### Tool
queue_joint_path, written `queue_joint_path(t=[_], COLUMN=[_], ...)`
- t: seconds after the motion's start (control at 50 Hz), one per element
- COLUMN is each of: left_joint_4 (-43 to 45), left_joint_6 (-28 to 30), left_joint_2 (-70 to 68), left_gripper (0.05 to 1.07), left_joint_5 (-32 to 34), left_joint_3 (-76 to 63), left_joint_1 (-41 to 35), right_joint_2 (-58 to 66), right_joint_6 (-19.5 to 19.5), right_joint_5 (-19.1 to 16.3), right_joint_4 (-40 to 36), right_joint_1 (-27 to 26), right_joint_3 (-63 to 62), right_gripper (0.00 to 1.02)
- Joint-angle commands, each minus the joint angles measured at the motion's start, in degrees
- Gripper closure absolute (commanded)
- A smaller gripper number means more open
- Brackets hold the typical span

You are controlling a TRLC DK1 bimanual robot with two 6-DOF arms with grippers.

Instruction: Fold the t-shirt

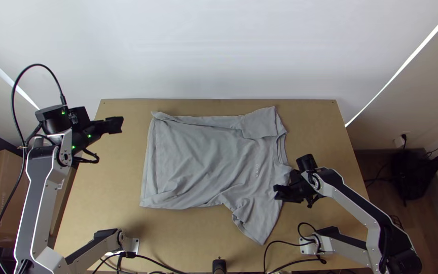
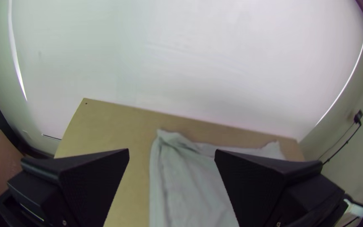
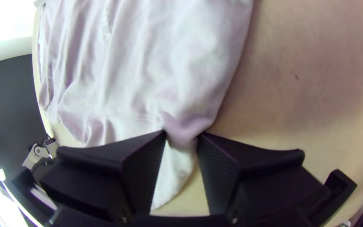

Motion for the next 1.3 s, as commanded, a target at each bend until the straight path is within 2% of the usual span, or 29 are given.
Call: queue_joint_path(t=[0.0,0.08,0.12,0.24,0.34,0.46,0.54,0.8,0.96,1.28], left_joint_4=[-5.54,-12.75,-17.32,-25.58,-32.88,-36.22,-39.12,-38.15,-36.57,-31.56], left_joint_6=[9.76,19.69,26.72,41.66,50.80,56.16,58.45,60.12,60.29,59.77], left_joint_2=[-1.86,-2.30,-3.09,-6.34,-7.75,-7.93,-7.40,-1.42,2.71,8.95], left_gripper=[0.10,0.10,0.11,0.11,0.11,0.11,0.17,0.18,0.28,0.28], left_joint_5=[2.30,4.59,4.85,4.77,4.41,3.71,3.71,4.94,7.67,8.54], left_joint_3=[-3.26,-5.81,-7.57,-14.51,-18.64,-22.68,-24.53,-28.57,-28.22,-28.92], left_joint_1=[1.06,2.20,2.37,2.73,2.81,2.64,2.20,2.02,2.73,2.55], right_joint_2=[1.16,1.07,0.90,0.72,0.28,0.11,0.11,0.81,0.90,1.07], right_joint_6=[0.58,0.85,1.11,1.73,2.52,3.84,5.07,7.00,8.05,9.72], right_joint_5=[3.16,3.16,3.16,3.16,3.16,3.25,3.25,3.25,3.25,3.78], right_joint_4=[4.33,4.16,4.16,4.16,3.72,3.72,3.72,3.72,4.07,4.51], right_joint_1=[1.39,1.57,1.57,1.57,1.57,1.57,1.65,2.53,2.44,2.27], right_joint_3=[-3.02,-2.67,-2.58,-2.31,-1.43,-0.12,0.67,1.29,0.94,0.85], right_gripper=[1.00,1.00,1.00,1.00,1.00,1.00,1.00,1.00,1.00,1.00])
